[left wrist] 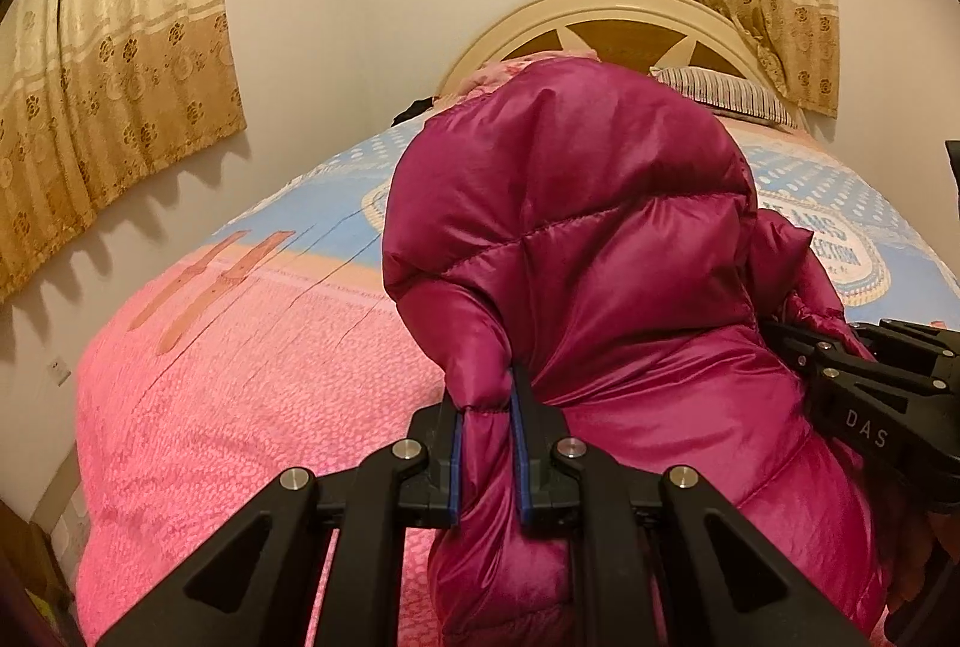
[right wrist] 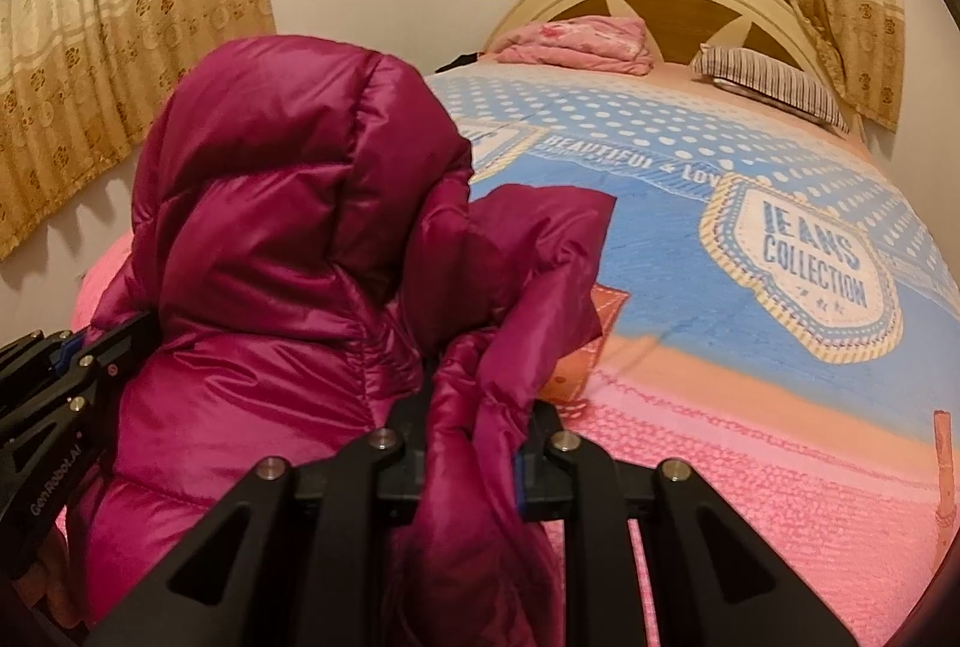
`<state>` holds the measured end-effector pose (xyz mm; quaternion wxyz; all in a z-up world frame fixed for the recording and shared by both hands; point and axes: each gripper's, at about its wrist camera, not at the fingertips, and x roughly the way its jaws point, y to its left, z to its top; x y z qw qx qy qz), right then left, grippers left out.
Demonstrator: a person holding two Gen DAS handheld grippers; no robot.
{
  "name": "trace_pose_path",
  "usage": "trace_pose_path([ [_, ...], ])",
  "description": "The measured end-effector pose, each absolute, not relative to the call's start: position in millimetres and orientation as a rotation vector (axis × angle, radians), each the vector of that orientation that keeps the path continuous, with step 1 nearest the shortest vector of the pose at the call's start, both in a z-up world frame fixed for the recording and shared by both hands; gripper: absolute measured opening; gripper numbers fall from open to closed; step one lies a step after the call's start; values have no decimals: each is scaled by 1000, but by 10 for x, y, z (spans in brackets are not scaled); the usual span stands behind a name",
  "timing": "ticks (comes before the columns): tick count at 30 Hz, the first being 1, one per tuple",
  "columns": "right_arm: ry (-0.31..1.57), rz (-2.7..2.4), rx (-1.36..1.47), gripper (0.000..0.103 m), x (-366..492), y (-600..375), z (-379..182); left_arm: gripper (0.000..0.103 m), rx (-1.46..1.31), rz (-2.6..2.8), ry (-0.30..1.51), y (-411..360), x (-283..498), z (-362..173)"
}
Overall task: Fold large clothes
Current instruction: 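Hold the magenta jacket bundle with both tools and carry it across the bed, then lower the jacket bundle onto the pink blanket and open both tools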
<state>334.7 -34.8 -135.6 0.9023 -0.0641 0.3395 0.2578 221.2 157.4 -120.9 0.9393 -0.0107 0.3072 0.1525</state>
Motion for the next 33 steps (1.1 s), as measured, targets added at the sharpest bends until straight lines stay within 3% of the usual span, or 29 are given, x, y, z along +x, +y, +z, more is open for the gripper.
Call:
trace_pose_path([
  [20,744,546,-149,20,3392,-155,-1558,13,-79,315,686,1779,2248,-1456],
  [33,797,537,-137,22,3507,-153,-1756,27,-55,318,729,1783,2336,-1634],
])
